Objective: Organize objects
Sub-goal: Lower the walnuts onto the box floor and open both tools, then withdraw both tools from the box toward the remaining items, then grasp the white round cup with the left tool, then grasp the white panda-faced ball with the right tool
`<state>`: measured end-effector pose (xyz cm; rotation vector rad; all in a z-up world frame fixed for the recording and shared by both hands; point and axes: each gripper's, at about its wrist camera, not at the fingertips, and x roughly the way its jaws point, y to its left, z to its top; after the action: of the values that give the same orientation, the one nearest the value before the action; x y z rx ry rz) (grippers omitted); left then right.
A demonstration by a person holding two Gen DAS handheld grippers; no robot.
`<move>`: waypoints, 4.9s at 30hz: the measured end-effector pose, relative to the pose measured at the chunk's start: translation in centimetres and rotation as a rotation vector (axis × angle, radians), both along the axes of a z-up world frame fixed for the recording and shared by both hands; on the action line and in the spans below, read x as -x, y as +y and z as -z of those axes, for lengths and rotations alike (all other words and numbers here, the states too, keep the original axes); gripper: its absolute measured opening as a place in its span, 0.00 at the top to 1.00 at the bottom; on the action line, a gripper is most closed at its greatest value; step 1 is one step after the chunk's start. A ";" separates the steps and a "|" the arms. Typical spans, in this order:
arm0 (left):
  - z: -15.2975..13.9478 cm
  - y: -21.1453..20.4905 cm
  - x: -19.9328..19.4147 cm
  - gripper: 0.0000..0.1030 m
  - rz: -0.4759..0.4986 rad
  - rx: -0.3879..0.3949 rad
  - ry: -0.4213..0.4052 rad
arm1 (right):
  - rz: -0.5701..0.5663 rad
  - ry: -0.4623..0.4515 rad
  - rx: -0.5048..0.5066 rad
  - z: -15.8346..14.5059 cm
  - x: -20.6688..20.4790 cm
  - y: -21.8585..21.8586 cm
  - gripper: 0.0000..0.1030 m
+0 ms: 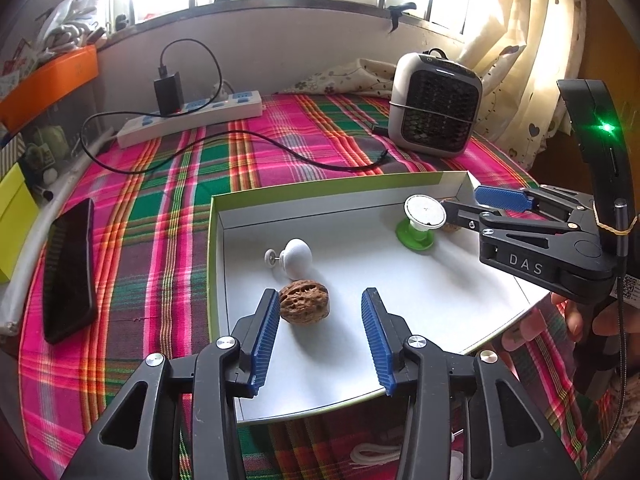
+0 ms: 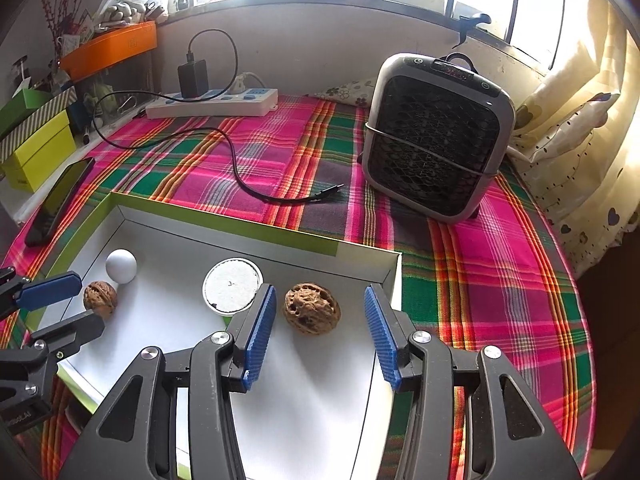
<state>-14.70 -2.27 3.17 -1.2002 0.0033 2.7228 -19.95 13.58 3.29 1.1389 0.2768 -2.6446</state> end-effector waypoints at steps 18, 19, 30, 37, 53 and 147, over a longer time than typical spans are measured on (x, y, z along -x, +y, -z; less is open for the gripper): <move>-1.5 0.0 -3.9 0.61 0.002 -0.048 0.047 | 0.031 0.039 0.082 -1.6 -4.2 1.8 0.54; -1.5 0.0 -4.2 0.61 0.005 -0.052 0.050 | 0.033 0.043 0.086 -1.7 -4.6 2.0 0.54; -1.0 0.2 -7.7 0.61 0.054 -0.083 0.045 | 0.042 0.055 0.134 -1.8 -9.4 2.8 0.54; -0.3 1.1 -9.7 0.61 0.114 -0.101 0.023 | 0.019 0.040 0.133 -0.9 -12.6 2.4 0.54; 1.5 2.8 -10.5 0.60 0.182 -0.099 -0.026 | 0.022 0.010 0.149 0.5 -14.8 2.6 0.54; -0.9 -0.3 -9.9 0.75 0.079 -0.095 0.016 | -0.155 -0.050 0.240 -0.9 -14.7 -0.9 0.53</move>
<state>-4.79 -2.57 4.03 -1.1280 -0.0747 2.6327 -5.21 12.71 4.18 1.0586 0.0335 -2.4324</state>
